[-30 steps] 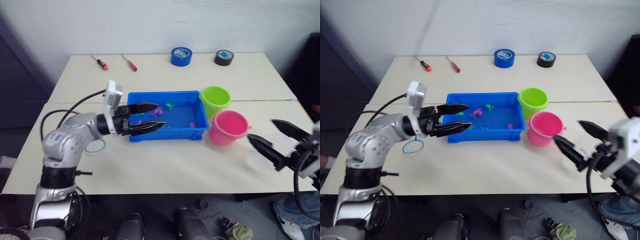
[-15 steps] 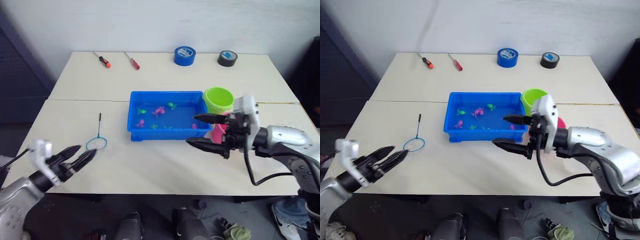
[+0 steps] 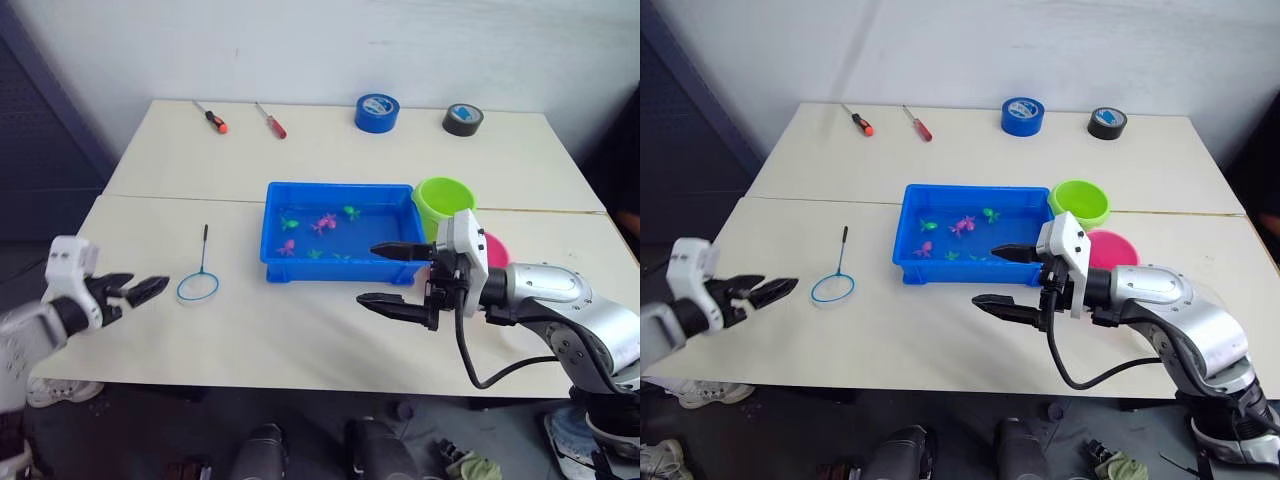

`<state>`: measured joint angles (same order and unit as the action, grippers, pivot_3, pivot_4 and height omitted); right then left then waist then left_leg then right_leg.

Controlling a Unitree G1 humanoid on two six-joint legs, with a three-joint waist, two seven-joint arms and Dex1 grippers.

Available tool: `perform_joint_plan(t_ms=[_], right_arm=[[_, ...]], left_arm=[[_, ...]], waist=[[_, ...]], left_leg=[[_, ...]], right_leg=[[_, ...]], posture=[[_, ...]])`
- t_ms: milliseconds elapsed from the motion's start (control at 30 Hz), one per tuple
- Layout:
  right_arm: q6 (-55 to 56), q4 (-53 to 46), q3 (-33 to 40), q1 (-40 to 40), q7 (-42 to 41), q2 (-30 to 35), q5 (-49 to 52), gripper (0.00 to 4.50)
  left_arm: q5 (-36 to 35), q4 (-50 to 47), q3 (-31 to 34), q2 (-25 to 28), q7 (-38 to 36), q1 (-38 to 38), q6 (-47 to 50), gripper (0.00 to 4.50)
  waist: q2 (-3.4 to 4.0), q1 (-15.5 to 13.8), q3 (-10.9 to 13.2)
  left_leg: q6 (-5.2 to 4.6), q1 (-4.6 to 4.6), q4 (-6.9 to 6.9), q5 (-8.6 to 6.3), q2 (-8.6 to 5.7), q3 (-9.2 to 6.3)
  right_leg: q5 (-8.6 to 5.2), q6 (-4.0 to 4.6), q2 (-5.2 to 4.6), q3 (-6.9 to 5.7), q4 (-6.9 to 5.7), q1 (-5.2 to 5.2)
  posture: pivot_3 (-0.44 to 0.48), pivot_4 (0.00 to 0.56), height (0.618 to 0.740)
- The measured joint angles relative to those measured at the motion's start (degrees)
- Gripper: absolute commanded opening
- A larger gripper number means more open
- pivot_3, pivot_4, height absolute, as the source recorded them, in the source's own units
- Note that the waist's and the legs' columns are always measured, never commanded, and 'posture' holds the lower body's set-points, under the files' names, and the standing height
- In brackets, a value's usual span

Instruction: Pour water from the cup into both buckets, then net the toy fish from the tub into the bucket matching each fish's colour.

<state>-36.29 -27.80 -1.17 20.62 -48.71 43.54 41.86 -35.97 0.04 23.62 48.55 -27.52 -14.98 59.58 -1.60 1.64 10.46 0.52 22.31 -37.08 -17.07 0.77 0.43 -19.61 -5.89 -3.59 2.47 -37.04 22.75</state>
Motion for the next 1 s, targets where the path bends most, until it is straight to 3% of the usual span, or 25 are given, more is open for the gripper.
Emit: perform_joint_plan(t_ms=[233,367,567,667,800,833,867,933,1000], right_arm=[[-0.2,-5.7,0.8,-4.4,4.3,-1.1,-0.9,4.48],[-0.5,-8.2,1.1,-5.5,6.6,-1.5,-1.2,4.48],[-1.4,-9.9,1.0,-5.6,9.0,-2.3,-1.4,4.48],[-1.6,-10.5,1.0,-5.5,10.0,-2.5,-1.3,4.5],[-1.8,-11.3,1.0,-5.8,10.9,-2.6,-1.3,4.5],[-1.9,-11.4,1.0,-5.8,11.1,-2.6,-1.3,4.5],[-1.9,-11.5,1.0,-5.8,11.4,-2.7,-1.3,4.5],[-2.0,-11.7,1.0,-5.8,11.7,-2.7,-1.3,4.5],[-2.2,-11.8,1.1,-5.9,11.9,-2.6,-1.2,4.5]], left_arm=[[10.3,23.6,-16.6,-2.9,1.7,-26.2,3.3,4.5],[17.2,38.4,-23.6,-7.2,0.2,-35.2,-1.9,4.5],[24.2,53.6,-27.2,-10.8,-1.6,-43.6,-8.3,4.5],[26.8,59.0,-27.5,-11.8,-1.9,-45.5,-11.3,3.63],[29.1,63.2,-27.0,-12.1,-2.6,-46.7,-13.3,1.82],[29.6,63.9,-26.9,-12.1,-2.8,-46.8,-13.7,1.56],[30.0,64.3,-26.8,-12.2,-3.0,-46.9,-14.4,0.91],[30.6,65.4,-26.3,-12.3,-3.2,-47.0,-15.3,0.1],[30.7,66.0,-25.3,-12.5,-3.7,-47.0,-15.9,0.04]], waist=[[0.02,0.0,0.0],[0.01,-0.2,0.0],[0.0,-0.2,0.0],[0.0,-0.3,0.0],[0.0,-0.4,0.0],[0.01,-0.4,0.0],[0.01,-0.5,0.0],[0.01,-0.8,0.0],[0.01,-1.2,0.0]], left_leg=[[0.23,0.73,-0.37,0.15,-0.05,0.02],[0.36,0.92,-0.67,0.25,-0.05,0.08],[0.26,0.95,-0.84,0.2,-0.07,0.1],[0.27,0.94,-0.86,0.2,-0.06,0.09],[0.25,0.92,-0.91,0.19,-0.1,0.1],[0.23,0.92,-0.92,0.18,-0.11,0.11],[0.21,0.91,-0.92,0.17,-0.12,0.11],[0.2,0.9,-0.94,0.16,-0.13,0.11],[0.1,0.9,-0.97,0.1,-0.13,0.12]], right_leg=[[0.01,-0.02,0.13,-0.43,-0.77,0.85],[0.03,-0.06,0.15,-0.59,-0.81,0.91],[0.05,-0.12,0.15,-0.59,-0.81,0.89],[0.05,-0.12,0.15,-0.61,-0.82,0.89],[0.06,-0.13,0.12,-0.6,-0.83,0.88],[0.06,-0.13,0.11,-0.6,-0.83,0.88],[0.06,-0.13,0.09,-0.6,-0.83,0.87],[0.06,-0.14,0.09,-0.6,-0.84,0.86],[0.07,-0.15,0.09,-0.59,-0.85,0.86]], posture=[[0.0,0.15,0.74],[0.0,0.15,0.74],[0.0,0.15,0.74],[0.0,0.15,0.74],[0.0,0.15,0.74],[0.0,0.15,0.74],[0.0,0.15,0.74],[0.0,0.15,0.74],[0.0,0.15,0.74]])
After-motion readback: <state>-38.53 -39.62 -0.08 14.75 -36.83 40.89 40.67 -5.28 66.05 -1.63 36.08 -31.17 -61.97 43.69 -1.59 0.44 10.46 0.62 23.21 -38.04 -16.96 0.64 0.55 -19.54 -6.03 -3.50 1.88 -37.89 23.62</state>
